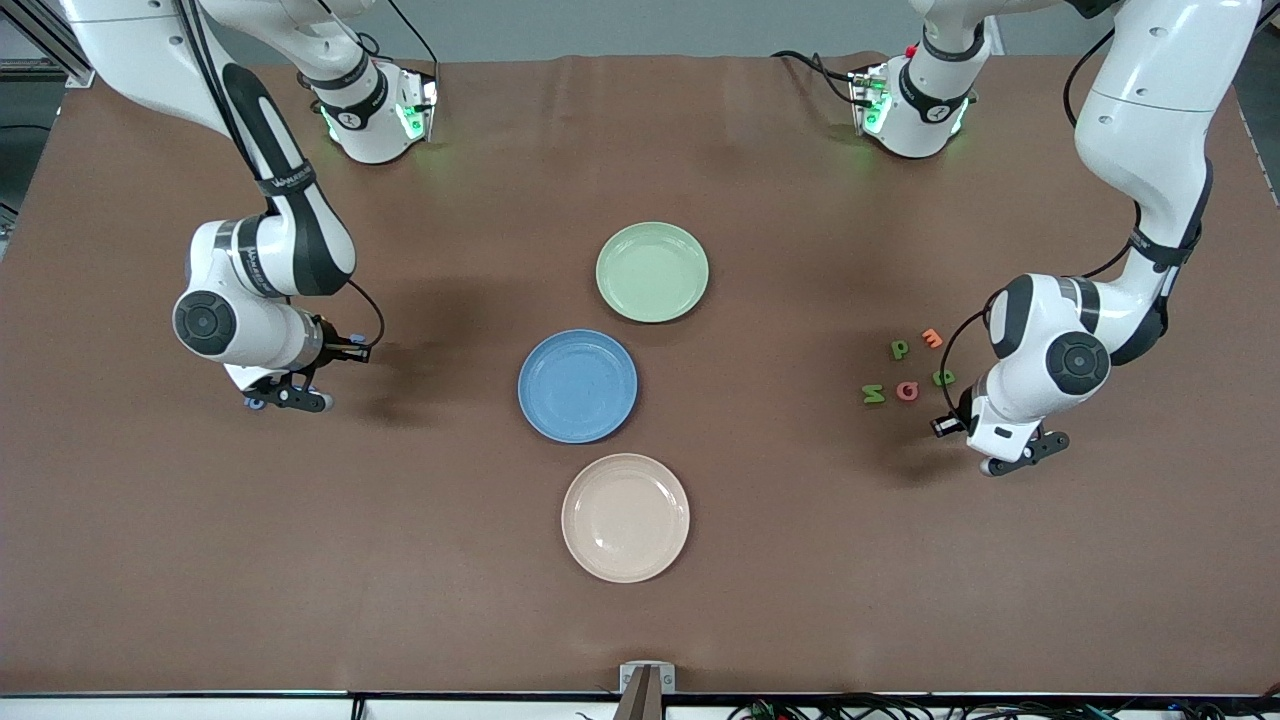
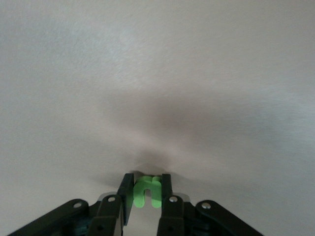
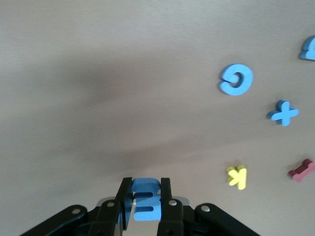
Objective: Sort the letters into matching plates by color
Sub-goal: 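Place the blue letter on the blue plate while the left gripper places green on green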
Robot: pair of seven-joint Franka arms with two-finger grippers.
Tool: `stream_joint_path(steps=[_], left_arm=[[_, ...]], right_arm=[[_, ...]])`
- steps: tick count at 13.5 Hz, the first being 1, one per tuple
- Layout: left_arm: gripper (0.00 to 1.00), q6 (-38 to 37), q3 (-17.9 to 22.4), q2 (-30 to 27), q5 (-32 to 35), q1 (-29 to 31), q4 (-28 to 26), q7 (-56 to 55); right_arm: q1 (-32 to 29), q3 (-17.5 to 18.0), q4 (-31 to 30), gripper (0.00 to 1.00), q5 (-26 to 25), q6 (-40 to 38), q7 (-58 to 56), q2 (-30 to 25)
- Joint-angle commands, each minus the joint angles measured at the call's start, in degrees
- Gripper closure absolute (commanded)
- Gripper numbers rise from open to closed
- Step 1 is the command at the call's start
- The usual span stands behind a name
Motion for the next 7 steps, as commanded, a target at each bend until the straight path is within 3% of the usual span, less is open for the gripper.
stream_joint_path(steps=[1, 5, 7], left_arm=[[1.00, -5.3, -3.8, -4.1, -0.5, 0.1, -0.8, -3.5], [1.00, -7.1, -12.5, -5.0, -0.3, 0.1, -0.8, -15.7], [1.00, -7.1, -16.4, -5.0, 0.0, -0.7, -0.8, -22.3]], right_arm=[[5.2, -0.2, 2.6, 0.84, 2.1, -2.6, 5.8, -0.1], [13.7, -0.2, 7.6, 0.84, 4.3, -3.4, 17.4, 0.8], [18.3, -0.3, 12.0, 0.84, 6.6, -3.0, 22.6, 4.2]])
